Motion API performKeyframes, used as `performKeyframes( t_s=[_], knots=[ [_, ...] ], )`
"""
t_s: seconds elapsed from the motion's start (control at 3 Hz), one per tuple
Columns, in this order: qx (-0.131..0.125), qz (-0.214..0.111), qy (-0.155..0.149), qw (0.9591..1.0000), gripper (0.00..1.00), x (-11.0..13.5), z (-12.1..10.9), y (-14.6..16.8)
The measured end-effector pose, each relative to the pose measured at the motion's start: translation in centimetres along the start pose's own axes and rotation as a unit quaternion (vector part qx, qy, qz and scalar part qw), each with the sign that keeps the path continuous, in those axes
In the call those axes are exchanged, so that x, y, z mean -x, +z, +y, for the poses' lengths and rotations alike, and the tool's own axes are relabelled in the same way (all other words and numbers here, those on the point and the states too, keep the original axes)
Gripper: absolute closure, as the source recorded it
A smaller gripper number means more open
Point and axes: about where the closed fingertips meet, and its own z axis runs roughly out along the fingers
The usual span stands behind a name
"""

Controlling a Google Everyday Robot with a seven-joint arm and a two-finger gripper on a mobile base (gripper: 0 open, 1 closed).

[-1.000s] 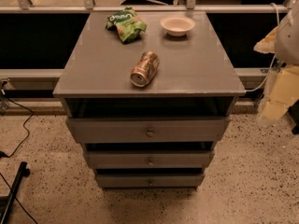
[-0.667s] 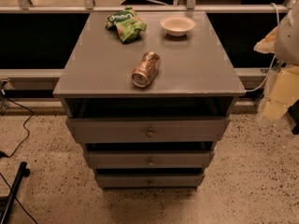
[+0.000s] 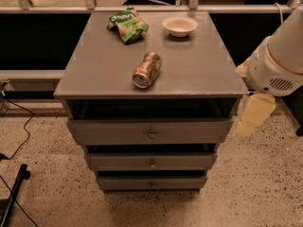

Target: Open top drawer

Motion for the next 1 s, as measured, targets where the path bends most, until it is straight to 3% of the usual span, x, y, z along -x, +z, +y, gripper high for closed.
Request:
performKeyframes(
  t_s=[0.67, 1.0],
  knots=[
    [-0.013, -0.013, -0.001, 0.9998, 0.0, 0.2, -0.1, 1.3],
    [-0.033, -0.044, -0.015, 0.9984, 0.0, 0.6, 0.2, 4.5]
  ],
)
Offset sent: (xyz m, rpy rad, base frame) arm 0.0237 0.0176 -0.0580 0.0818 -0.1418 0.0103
